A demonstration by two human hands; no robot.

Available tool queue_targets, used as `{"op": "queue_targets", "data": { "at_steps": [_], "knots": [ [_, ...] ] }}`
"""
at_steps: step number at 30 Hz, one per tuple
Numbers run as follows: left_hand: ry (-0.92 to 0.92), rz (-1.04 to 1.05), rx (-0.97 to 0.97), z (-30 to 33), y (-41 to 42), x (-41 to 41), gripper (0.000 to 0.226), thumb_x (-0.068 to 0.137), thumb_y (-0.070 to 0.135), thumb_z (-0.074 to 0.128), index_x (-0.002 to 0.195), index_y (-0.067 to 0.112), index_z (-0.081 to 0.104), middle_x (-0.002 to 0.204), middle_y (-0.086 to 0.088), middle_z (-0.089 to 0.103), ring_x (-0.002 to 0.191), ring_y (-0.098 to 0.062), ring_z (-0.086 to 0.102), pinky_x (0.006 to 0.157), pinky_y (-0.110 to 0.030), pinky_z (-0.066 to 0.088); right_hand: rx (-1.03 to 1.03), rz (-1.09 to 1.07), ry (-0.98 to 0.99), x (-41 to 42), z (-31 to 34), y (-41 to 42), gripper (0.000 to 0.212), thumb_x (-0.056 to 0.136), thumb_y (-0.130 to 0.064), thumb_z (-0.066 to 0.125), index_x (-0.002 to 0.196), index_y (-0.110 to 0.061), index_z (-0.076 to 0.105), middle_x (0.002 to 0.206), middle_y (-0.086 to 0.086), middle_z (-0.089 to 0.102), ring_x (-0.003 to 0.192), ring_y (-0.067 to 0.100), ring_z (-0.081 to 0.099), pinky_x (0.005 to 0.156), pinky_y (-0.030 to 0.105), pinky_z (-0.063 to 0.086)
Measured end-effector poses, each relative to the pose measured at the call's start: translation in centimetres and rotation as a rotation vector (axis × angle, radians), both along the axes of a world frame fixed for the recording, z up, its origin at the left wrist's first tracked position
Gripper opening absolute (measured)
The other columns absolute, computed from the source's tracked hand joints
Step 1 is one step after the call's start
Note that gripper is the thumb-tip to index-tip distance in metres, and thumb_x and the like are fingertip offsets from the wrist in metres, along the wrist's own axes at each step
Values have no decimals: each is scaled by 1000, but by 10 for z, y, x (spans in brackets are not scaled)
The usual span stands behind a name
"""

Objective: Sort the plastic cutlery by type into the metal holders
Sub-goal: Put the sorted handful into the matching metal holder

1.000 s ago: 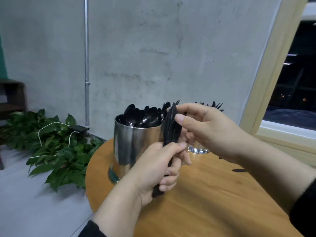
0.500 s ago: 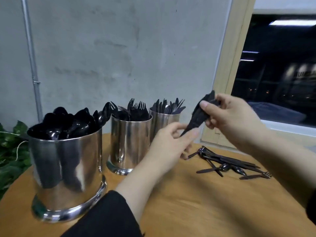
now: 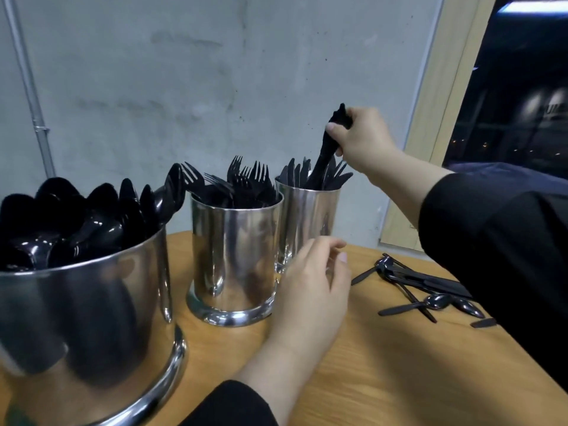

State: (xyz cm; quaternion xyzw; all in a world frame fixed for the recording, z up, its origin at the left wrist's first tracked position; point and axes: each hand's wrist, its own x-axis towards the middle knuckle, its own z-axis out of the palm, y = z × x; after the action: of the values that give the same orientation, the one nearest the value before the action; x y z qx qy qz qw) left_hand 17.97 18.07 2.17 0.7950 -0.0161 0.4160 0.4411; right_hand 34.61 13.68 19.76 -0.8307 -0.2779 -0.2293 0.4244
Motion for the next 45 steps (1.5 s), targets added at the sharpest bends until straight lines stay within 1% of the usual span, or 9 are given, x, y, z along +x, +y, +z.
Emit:
{"op": "queue_targets", "data": {
  "at_steps": [4,8,11,15,20,30,34,40,45],
  "knots": [
    [29,11,11,-1,5,0,16,102,24,55,114,26,65,104,24,59,96,5,54,76,-6,40,-124,-81,27,-5,-21,-10,62,96,-50,62,143,-13,49,122,4,62,109,24,61,88,37,49],
    [64,-2,36,-7,2,5,16,101,24,55,113,25,65,103,19,63,97,1,56,83,-24,48,-2,-175,-214,-45,-55,-82,43,102,-47,49,132,-18,60,109,-9,60,99,8,55,83,26,40],
    [167,-19,115,-13,-9,11,16,102,29,54,114,26,64,105,15,63,96,-8,59,87,-36,52,-45,-202,-146,-65,-110,-156,29,103,-41,49,112,-20,67,100,-8,67,85,12,60,76,34,47],
    [396,-50,317,-20,-33,21,32,103,42,51,131,28,56,125,9,58,117,-16,56,101,-37,46,-175,-341,-58,-72,-175,-241,26,101,-34,52,105,-16,69,98,0,68,95,25,61,78,35,43],
    [592,34,462,-17,-59,57,65,98,66,41,152,29,38,151,-3,45,142,-27,41,113,-43,33,-322,-435,29,-53,-194,-280,45,99,-46,47,129,-16,61,131,6,58,124,28,51,103,45,42],
    [704,-29,518,-24,-79,152,93,82,92,25,159,41,19,163,-7,32,147,-34,35,114,-55,31,-507,-467,313,17,-203,-293,74,92,-77,23,151,-34,35,160,-2,34,145,29,31,114,60,28],
    [731,-90,598,-25,-88,176,93,80,94,19,158,45,17,168,-3,25,152,-29,28,117,-56,25,-598,-348,368,37,-202,-290,74,90,-81,19,149,-40,38,155,-4,43,143,25,38,114,56,31],
    [730,-214,749,-26,-100,169,77,89,87,17,150,45,40,160,6,40,148,-21,34,115,-50,24,-556,-179,313,20,-200,-286,31,98,-67,32,88,-50,56,98,-19,63,99,14,60,91,42,49],
    [710,-268,729,-26,-104,135,72,91,83,20,145,44,47,155,9,46,143,-17,40,118,-50,27,-505,-156,286,-25,-201,-288,34,104,-51,39,111,-33,67,108,-13,64,100,12,59,90,35,48]
  ]
}}
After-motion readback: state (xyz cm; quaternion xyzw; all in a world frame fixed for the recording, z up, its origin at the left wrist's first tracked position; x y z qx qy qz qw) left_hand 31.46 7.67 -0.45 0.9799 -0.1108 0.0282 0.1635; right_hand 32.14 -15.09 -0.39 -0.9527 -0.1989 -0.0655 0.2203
